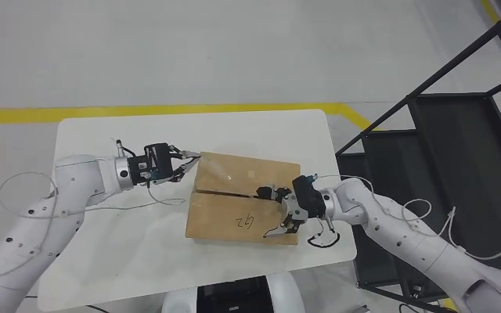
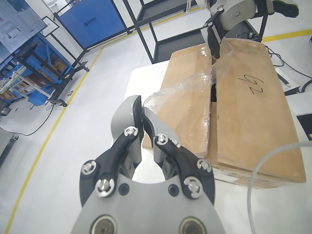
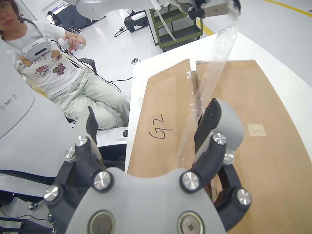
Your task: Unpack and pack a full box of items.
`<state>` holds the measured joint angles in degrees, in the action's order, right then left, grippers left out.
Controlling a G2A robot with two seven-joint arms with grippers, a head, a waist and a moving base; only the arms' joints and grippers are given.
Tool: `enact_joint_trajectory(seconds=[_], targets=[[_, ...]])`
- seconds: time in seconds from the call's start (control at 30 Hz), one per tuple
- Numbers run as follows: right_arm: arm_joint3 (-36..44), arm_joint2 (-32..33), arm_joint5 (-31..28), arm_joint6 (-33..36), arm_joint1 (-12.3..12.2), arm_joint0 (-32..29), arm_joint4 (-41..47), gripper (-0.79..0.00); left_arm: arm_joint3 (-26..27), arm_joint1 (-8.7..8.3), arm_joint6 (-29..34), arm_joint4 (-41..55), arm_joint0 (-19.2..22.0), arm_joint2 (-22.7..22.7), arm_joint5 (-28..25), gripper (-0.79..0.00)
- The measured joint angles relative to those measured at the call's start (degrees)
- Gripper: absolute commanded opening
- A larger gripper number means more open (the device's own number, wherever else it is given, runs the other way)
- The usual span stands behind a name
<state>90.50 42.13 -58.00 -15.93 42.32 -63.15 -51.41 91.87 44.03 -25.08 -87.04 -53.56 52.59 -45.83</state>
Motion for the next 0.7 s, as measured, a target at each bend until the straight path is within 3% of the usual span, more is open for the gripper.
enact_joint_trajectory(seconds=[0.27,0.7], targets=[[-1.2,-0.9,0.0,-0.9,-0.4,0.1,0.5,0.0,4.0,-0.6,-1.1,3.2,-2.5,3.8,-1.5,-0.785],[-3.5,0.1,0.0,-3.3,-1.3,-0.9,0.4,0.0,7.3,1.98,-1.8,5.3,3.3,0.8,-2.4,-0.785]])
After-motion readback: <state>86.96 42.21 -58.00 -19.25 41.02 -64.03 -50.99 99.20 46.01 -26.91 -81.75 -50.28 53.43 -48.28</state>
